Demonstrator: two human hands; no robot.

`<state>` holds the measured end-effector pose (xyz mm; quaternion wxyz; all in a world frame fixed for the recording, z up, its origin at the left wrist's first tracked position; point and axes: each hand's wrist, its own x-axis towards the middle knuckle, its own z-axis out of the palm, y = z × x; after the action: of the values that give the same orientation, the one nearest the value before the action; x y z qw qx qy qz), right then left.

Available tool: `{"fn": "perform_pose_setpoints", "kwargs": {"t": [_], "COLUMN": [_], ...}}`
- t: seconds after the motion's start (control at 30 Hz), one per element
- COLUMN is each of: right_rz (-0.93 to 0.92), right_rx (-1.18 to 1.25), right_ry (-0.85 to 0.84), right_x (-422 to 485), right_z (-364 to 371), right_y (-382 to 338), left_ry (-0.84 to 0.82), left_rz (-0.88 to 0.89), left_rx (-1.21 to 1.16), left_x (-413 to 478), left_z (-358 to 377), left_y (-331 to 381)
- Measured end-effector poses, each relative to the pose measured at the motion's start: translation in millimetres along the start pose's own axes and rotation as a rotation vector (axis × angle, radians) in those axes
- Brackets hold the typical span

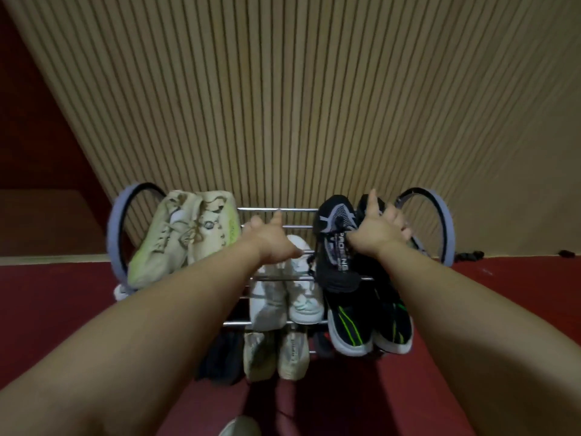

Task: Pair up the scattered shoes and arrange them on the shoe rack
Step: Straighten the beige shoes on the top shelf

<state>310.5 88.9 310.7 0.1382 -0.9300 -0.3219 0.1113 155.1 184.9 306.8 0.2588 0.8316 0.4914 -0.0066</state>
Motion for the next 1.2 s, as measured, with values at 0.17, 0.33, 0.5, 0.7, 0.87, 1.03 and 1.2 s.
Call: {"fn": "perform_pose_setpoints", "kwargs": {"t": [0.17, 0.33, 0.5, 0.7, 0.87, 1.03, 1.2], "right_rz": [-0.215, -0.457, -0.261, -0.177, -0.109, -0.010, 0.091], "right_rx": [-0.142, -0.154, 0.367, 0.519, 0.705, 0.840, 0.908], "right_ry": [0.059, -0.057, -0.396, -0.436, -0.405, -0.377, -0.276], "right_x": [-2.8, 11.6, 42.8, 59.6, 59.5, 57.0, 56.3], "right_z": [10.2, 44.9, 87.4, 120.5, 115.6, 70.7, 12.2], "right_y": [-71.7, -134.1, -174.3, -192.9, -186.9, -154.2, -103.9], "left_ry": [0.083, 0.083, 0.151, 0.294, 0.305, 0.304, 0.294], "left_rz": [-0.227, -0.288, -0.324, -0.415, -0.468, -0.323, -0.157], "left_rx": [0.064, 0.008, 0.010, -0.122, -0.207, -0.092, 0.050], "left_x": [2.3, 25.2, 68.2, 115.7, 129.9, 109.9, 108.7], "left_z": [-55.1, -63.2, -45.3, -50.3, -60.7, -51.2, -40.5], "left_y": [-85.4, -133.1, -139.3, -141.8, -158.3, -154.4, -139.5]}}
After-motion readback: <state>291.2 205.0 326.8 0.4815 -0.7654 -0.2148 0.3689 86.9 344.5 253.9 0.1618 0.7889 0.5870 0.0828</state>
